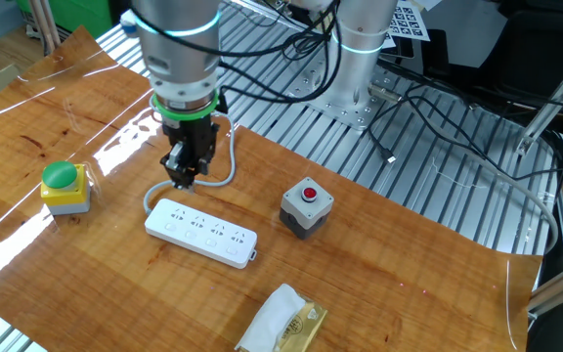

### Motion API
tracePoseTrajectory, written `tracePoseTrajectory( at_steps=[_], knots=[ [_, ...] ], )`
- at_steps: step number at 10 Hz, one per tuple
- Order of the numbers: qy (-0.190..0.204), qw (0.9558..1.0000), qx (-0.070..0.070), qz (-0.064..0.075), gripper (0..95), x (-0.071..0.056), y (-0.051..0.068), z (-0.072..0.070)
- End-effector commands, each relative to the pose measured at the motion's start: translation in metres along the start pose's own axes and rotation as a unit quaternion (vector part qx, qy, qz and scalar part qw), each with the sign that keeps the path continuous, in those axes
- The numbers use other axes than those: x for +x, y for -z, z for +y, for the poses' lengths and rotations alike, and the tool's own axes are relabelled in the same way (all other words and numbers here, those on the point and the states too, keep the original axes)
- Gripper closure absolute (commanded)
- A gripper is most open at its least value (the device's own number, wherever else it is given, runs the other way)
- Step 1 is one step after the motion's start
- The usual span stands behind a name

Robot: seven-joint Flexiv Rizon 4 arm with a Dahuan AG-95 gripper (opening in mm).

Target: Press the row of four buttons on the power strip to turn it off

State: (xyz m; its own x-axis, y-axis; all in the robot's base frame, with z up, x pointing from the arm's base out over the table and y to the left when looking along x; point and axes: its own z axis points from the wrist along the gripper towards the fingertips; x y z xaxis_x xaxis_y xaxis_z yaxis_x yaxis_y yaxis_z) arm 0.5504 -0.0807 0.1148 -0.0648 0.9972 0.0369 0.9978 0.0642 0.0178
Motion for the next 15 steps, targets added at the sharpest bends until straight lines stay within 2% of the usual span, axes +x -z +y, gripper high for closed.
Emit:
tracePoseTrajectory(
  at_steps=[1, 5, 6, 9, 15],
  knots=[
    [0.005, 1.0000, 0.000, 0.003, 57.0, -0.001, 0.001, 0.001],
    [0.010, 0.9999, -0.003, 0.001, 57.0, -0.008, -0.010, 0.010],
    [0.013, 0.9999, -0.005, 0.000, 38.0, -0.011, -0.013, 0.015],
    [0.024, 0.9997, -0.008, 0.000, 38.0, -0.016, -0.019, 0.023],
    [0.032, 0.9995, -0.009, -0.001, 38.0, -0.017, -0.037, 0.022]
  ],
)
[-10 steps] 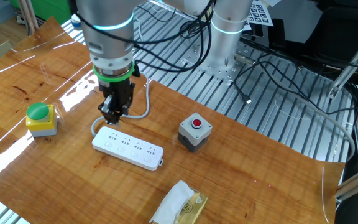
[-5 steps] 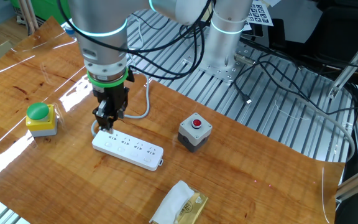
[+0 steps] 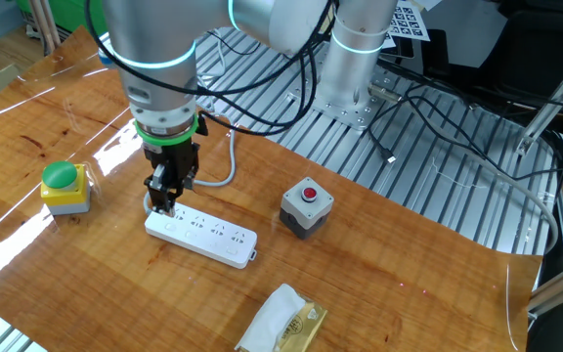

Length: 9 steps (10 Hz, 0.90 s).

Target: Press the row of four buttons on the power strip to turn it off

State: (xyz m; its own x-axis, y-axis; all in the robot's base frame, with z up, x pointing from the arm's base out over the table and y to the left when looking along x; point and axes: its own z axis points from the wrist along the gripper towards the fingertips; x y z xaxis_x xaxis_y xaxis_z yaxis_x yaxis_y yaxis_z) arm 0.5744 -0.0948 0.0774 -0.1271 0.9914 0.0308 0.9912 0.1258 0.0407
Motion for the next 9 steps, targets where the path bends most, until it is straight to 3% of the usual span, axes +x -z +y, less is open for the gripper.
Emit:
tracePoseTrajectory(
  at_steps=[1, 9],
  knots=[
    [0.000, 1.0000, 0.002, 0.001, 38.0, 0.000, -0.001, 0.000],
    [0.012, 0.9999, 0.000, 0.003, 38.0, -0.006, -0.024, -0.008]
  ],
)
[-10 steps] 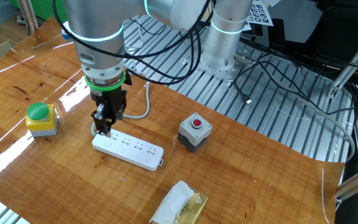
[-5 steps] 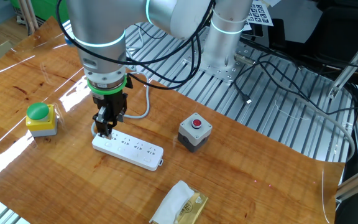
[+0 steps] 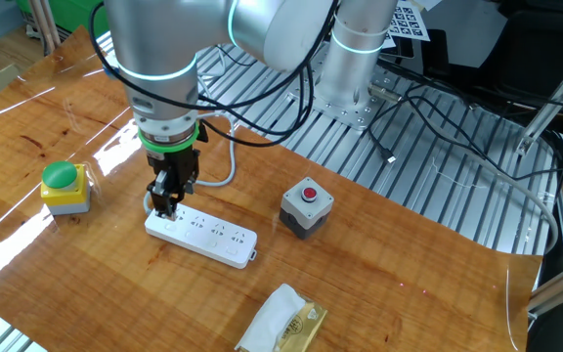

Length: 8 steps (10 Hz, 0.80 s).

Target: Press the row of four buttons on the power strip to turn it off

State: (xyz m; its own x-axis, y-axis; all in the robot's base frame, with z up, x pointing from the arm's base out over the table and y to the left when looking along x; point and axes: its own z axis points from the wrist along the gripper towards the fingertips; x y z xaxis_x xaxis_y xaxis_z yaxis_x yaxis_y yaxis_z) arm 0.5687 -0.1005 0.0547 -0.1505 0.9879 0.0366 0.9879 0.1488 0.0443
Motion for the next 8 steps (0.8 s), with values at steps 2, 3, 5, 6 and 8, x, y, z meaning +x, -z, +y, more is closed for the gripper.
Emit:
tracePoseTrajectory(
  at_steps=[2, 3, 5, 6, 8],
  knots=[
    [0.002, 1.0000, -0.002, 0.000, 38.0, -0.0016, -0.0054, -0.0021],
    [0.002, 1.0000, -0.002, 0.001, 38.0, -0.0017, -0.0059, -0.0023],
    [0.001, 1.0000, -0.004, 0.003, 38.0, -0.0020, -0.0113, -0.0036],
    [0.002, 1.0000, -0.005, 0.003, 38.0, -0.0021, -0.0129, -0.0042],
    [0.003, 1.0000, -0.007, 0.003, 38.0, -0.0022, -0.0138, -0.0043]
  ],
)
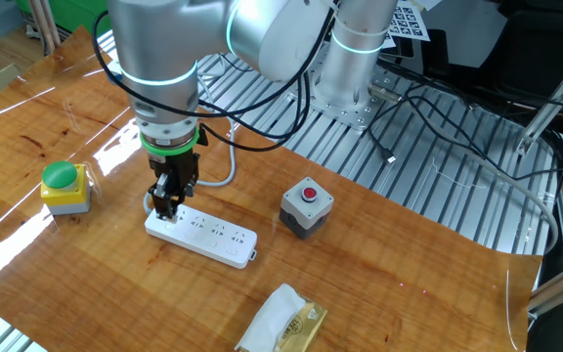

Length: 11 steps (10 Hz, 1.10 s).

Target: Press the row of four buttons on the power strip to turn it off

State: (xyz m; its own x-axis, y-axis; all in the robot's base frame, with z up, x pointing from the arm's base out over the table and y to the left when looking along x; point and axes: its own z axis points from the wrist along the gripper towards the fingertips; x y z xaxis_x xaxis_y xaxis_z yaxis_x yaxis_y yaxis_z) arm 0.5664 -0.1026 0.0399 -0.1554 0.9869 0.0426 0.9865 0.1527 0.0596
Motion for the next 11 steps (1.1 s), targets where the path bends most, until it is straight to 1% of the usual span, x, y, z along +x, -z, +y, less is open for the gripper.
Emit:
tracePoseTrajectory(
  at_steps=[1, 4, 5, 6, 8, 11],
  knots=[
    [-0.001, 1.0000, -0.001, 0.001, 38.0, 0.0000, 0.0001, -0.0012],
    [-0.005, 1.0000, 0.001, 0.000, 38.0, -0.0006, -0.0007, -0.0007],
    [-0.014, 0.9999, 0.002, 0.003, 38.0, -0.0009, -0.0008, -0.0004],
    [-0.014, 0.9999, 0.003, 0.003, 38.0, -0.0009, -0.0007, -0.0003],
    [-0.007, 1.0000, 0.007, -0.003, 38.0, -0.0018, 0.0008, 0.0014],
    [-0.006, 0.9999, 0.008, -0.001, 38.0, -0.0020, 0.0016, 0.0020]
  ],
)
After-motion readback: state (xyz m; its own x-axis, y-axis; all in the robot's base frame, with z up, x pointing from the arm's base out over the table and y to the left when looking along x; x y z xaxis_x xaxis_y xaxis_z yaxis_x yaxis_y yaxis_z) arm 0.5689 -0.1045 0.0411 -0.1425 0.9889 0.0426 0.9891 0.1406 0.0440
